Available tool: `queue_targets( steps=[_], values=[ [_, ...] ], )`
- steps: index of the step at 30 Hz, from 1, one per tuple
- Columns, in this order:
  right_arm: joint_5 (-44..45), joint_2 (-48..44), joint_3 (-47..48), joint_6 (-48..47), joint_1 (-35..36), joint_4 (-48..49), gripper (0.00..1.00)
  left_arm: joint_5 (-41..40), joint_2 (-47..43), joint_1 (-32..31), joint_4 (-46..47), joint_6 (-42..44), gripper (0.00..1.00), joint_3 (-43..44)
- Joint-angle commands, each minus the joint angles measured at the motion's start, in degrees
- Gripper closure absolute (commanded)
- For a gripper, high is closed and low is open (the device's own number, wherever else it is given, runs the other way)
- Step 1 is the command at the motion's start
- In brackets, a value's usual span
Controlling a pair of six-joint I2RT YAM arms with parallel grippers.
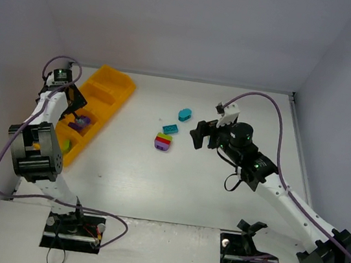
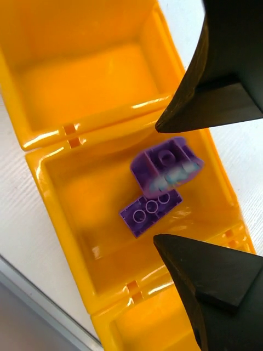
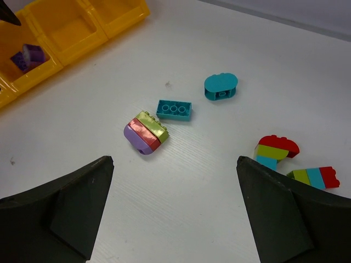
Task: Sort the legos into containers by color
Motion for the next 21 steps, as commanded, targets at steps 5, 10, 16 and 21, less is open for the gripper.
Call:
queue_targets(
  steps=[5, 10, 16, 21],
  values=[
    [2.9, -1.2, 0.6, -0.7, -0.6, 2.7, 0.08, 0.4, -8.8, -3.6, -0.7, 3.0, 0.31, 4.3],
    [3.2, -1.1, 0.7, -1.1, -1.0, 2.6, 0.08, 1.3, -9.4, -16.8, 2.2, 12.5, 0.31, 8.0],
    [3.2, -2.2, 0.6, -1.2, -1.2, 1.3, 0.09, 15.4, 0.3, -27.5, 3.0, 23.4, 0.31, 17.5],
    [3.5, -4.1, 0.1, -1.2, -1.3, -0.6, 0.09, 22.9, 9.5, -34.1, 1.4, 32.0, 0.31, 23.7]
  ],
)
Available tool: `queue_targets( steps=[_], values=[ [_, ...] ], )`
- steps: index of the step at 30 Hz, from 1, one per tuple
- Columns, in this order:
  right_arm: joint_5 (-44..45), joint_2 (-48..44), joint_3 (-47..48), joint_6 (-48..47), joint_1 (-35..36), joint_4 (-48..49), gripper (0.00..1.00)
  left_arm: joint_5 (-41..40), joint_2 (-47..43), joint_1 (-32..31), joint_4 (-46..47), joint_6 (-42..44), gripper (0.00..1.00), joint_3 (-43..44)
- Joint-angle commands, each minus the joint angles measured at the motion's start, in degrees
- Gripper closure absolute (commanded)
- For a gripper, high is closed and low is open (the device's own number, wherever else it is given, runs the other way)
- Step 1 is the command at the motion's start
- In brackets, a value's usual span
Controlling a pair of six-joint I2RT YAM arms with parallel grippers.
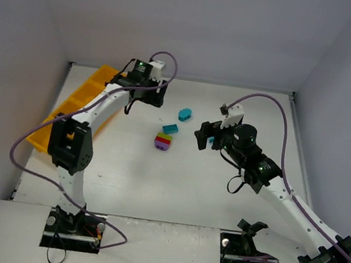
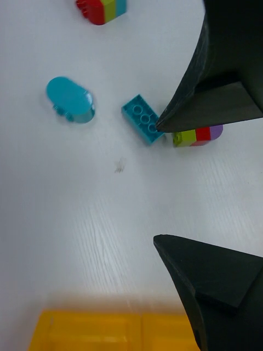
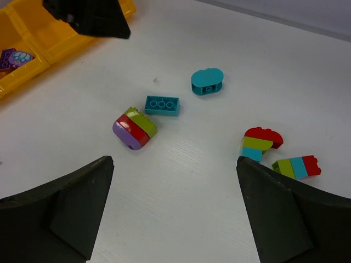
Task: Sort the legos into containers by color
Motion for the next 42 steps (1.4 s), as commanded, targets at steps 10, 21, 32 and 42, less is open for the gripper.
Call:
queue_targets(
  steps=[10, 21, 32, 42],
  values=[
    [1.2, -6.5, -0.9, 2.7, -0.3, -2.0, 0.09, 11.8, 17.8, -8.9, -5.0, 14.1, 0.31, 15.0],
    [2.1, -9.7, -2.1, 4.2, -0.3, -4.1, 0.09, 12.4, 21.2, -10.0, -7.0, 15.6, 0.32, 14.5],
    [2.1, -9.3, -1.8, 3.8, -0.3, -4.3, 0.09, 6.4, 23.9, -10.0, -4.6, 14.4, 0.49, 14.3],
    [2.1, -8.9, -1.4, 3.4, -0.3, -4.3, 0.09, 3.4, 15.0, -6.0, 1.4, 7.6, 0.96, 8.1]
  ],
)
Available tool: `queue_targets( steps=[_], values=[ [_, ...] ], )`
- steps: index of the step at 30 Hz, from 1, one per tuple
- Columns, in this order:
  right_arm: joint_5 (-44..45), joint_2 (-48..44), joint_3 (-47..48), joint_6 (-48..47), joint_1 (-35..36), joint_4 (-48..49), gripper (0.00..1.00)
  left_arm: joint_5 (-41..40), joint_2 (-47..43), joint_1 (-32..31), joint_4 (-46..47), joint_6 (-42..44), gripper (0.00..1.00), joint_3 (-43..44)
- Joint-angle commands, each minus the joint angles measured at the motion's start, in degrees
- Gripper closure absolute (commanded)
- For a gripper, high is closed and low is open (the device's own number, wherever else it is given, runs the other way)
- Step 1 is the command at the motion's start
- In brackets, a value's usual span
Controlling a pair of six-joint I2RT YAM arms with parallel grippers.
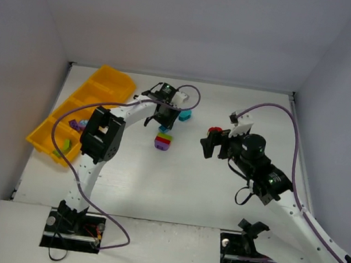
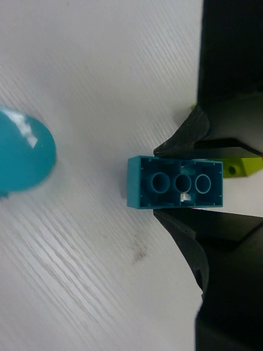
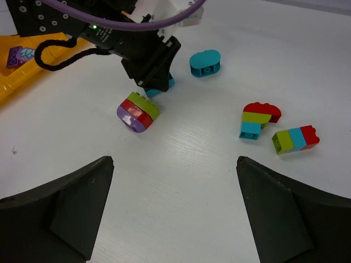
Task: Sort the legos into containers by color
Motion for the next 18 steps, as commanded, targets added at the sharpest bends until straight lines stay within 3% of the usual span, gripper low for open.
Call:
queue_targets(
  steps=[1, 6, 10, 18],
  values=[
    [1.2, 0.2, 1.0, -0.4, -0.3, 3.0, 0.09, -4.7, -9.9, 4.0, 4.4, -6.2, 0.96, -1.7],
    [1.2, 1.1, 1.3, -0.5, -0.3, 3.3, 0.09, -15.6, -19.0, 12.2, 5.0, -12.4, 0.96, -6.6],
    [1.2, 1.2, 0.8, -0.5, -0.3, 4.2, 0.09, -23.8, -21.1, 18.9, 1.4, -18.2, 0.96, -7.1],
    [1.2, 1.8, 0.5, -1.0, -0.3, 4.9, 0.09, -23.6, -15.4, 27.5, -2.9, -22.0, 0.85, -0.8]
  ],
)
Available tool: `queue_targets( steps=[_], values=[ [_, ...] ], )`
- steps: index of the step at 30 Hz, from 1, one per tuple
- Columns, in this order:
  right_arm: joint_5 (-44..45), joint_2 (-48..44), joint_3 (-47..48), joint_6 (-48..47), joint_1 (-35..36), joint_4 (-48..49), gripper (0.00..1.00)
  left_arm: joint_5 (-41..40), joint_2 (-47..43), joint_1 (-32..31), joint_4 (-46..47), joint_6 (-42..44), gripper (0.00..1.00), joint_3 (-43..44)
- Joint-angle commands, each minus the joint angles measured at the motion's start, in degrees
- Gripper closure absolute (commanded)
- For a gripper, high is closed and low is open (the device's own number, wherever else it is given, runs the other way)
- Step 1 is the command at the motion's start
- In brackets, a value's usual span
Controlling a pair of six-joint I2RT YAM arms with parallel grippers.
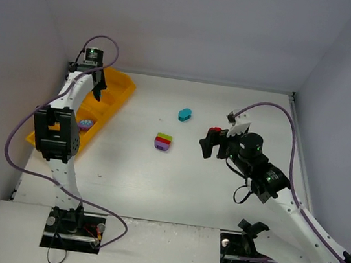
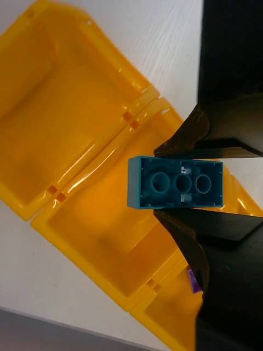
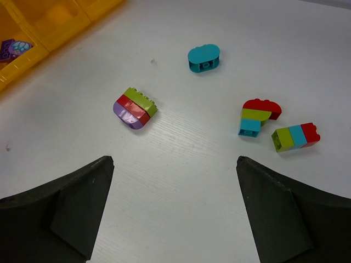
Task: Sort the legos into containers by color
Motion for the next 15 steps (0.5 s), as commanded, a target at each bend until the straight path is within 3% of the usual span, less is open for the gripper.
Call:
queue_targets(
  steps=[1, 9, 15],
  values=[
    [1.2, 0.4, 0.5, -0.6, -0.3, 4.8, 0.09, -1.7, 2.0, -0.1, -2.5, -3.0, 0.81, 5.0],
    [2.1, -1.0, -0.1, -0.4, -0.3, 4.6, 0.09, -2.5, 4.4, 0.2, -4.5, -3.4, 0.43, 9.8],
    [3.0, -1.1, -0.1, -0.2, -0.4, 4.6, 0.09, 7.2, 0.4, -0.4, -0.4, -0.2, 0.4, 6.7]
  ],
)
